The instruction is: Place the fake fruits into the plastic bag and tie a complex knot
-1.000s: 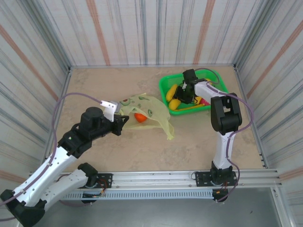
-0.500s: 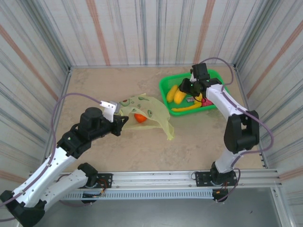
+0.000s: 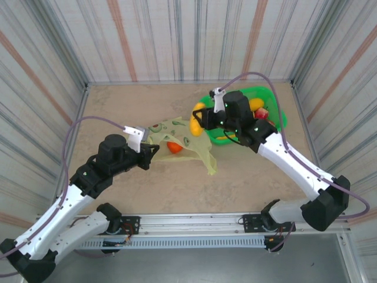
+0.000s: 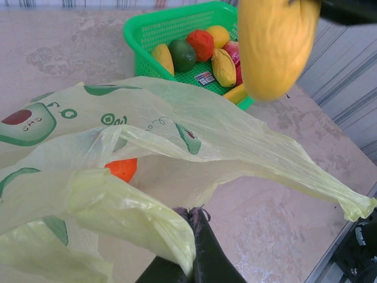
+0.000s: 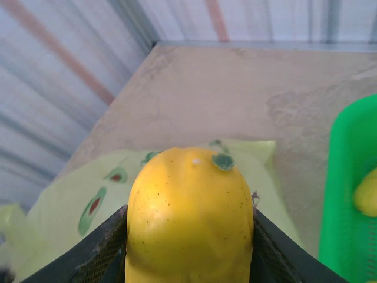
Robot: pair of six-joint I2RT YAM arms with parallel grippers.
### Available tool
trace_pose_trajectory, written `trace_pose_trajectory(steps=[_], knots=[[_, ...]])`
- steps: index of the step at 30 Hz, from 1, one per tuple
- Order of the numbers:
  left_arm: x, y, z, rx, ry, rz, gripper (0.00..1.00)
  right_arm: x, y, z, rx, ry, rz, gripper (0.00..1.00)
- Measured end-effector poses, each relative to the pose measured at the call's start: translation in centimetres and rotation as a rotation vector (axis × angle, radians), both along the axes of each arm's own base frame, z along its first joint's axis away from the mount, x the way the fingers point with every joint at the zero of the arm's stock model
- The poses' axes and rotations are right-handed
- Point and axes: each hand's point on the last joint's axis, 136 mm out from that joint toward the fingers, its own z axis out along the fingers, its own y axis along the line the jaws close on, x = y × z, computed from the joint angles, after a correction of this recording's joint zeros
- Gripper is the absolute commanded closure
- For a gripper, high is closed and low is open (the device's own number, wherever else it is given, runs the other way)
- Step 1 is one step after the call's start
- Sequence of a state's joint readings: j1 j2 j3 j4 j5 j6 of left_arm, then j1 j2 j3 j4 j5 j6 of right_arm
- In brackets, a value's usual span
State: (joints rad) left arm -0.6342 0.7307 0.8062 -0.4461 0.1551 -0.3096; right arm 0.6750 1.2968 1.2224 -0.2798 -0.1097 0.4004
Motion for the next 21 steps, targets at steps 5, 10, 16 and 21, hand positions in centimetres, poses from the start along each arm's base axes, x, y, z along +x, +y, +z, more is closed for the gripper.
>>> trace_pose_trajectory(steps=[5,10,16,21], knots=[[0.0,0.0,0.1,-0.002,-0.001,0.0,1.0,-2.6,2.8,-2.3,-0.04,-0.05,0.082,0.49],[0.0,0.0,0.3,-0.004,-0.005,0.0,1.0,-3.7,5.7,-2.4,-0.04,-0.113,0.124,0.49],[0.0,0.0,0.9,-0.011,-0.012,0.0,1.0,-3.5,8.6,-2.9,-0.043,-0.199,0.101,0.49],[0.0,0.0,1.8,-0.023,-0.028,0.0,1.0,-2.9,9.3,-4.3,-0.057,-0.25,0.063,0.49]])
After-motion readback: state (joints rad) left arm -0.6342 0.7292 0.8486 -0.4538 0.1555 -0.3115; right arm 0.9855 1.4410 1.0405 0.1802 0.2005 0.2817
